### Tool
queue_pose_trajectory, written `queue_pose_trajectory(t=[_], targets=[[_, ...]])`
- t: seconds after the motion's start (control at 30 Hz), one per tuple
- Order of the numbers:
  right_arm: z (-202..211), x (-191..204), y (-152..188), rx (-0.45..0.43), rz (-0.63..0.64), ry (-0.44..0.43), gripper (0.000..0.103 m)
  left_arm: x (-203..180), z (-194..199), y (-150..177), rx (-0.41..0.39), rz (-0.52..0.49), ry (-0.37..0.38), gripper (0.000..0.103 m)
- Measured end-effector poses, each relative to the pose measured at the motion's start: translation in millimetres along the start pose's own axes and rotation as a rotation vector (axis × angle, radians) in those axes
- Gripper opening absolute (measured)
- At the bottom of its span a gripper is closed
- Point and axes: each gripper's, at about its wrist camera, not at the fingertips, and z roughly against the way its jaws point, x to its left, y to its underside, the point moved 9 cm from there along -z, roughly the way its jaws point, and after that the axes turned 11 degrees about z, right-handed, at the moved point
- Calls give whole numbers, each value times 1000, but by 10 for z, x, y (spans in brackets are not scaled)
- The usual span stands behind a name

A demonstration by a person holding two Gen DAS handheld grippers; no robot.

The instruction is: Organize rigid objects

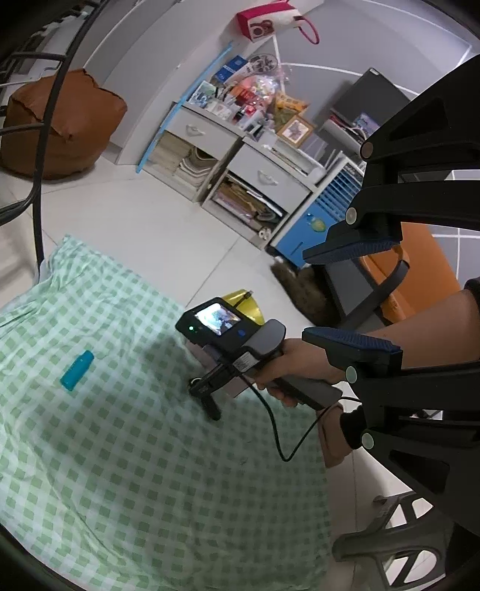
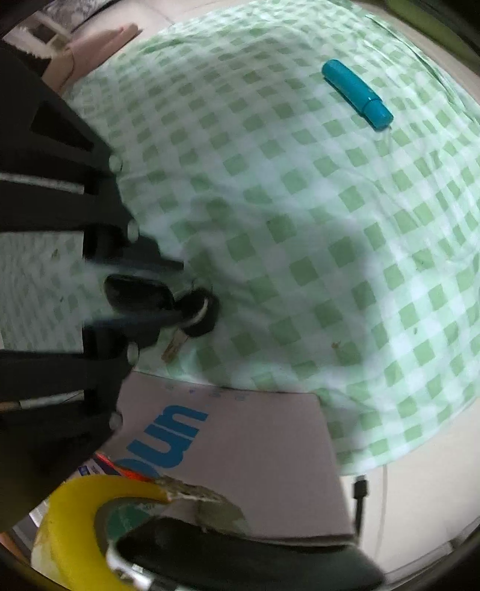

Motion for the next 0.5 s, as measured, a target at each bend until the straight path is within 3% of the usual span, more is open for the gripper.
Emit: queue_pose_trajectory(t=[0.17, 0.27, 0.33, 0.5], targets=[[190, 33, -21, -41, 76, 51, 40, 4, -62, -35, 3, 9, -2, 33], [240, 40, -1, -38, 63, 42, 38, -4, -72, -35, 4, 9, -1, 33], [214, 73, -40, -26, 77, 83, 37, -1, -78, -33, 2, 10, 2, 33], [4, 19, -30, 11, 55, 143, 21, 11, -53, -33, 3, 16, 8, 36]])
